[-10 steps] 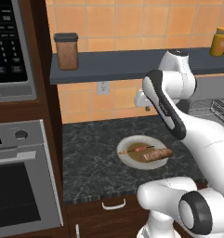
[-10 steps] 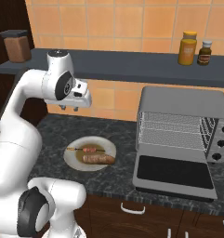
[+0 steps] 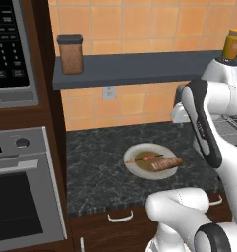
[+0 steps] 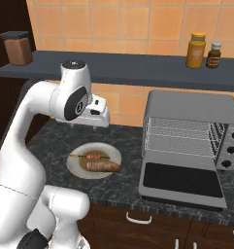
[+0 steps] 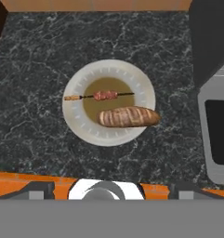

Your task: Pick up the kebab skewer and baguette bread, and place them inside the toaster oven. Close the toaster oven door and start by setting the timer.

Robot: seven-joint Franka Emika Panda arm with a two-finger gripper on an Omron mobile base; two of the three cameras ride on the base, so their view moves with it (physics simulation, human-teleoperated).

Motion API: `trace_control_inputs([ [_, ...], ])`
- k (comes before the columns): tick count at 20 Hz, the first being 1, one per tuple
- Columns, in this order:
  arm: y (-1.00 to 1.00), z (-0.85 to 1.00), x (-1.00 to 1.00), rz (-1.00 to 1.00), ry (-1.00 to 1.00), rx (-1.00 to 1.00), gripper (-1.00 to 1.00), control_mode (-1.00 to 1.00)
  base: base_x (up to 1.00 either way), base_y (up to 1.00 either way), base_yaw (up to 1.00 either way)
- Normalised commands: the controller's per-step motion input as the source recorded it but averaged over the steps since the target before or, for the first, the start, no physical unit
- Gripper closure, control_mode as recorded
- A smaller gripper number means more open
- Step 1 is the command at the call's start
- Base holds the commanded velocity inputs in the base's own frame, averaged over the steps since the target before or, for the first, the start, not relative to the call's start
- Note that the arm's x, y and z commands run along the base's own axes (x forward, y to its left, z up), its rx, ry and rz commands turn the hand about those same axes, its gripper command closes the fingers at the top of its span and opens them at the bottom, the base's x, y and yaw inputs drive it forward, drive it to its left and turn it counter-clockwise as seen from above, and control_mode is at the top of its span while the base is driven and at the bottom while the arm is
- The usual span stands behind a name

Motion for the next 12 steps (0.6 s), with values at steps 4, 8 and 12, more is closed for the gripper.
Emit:
trace_control_inputs([
  [4,-1.00,-0.10,-0.44,0.02,-0.09,0.00,-1.00,-1.00,0.00,0.00,0.00],
  [8,-0.98,-0.12,-0.25,0.02,-0.03,-0.01,-1.00,-1.00,0.00,0.00,0.00],
  [12,-0.74,-0.10,0.00,0.00,-0.10,-0.01,-1.00,-1.00,0.00,0.00,0.00],
])
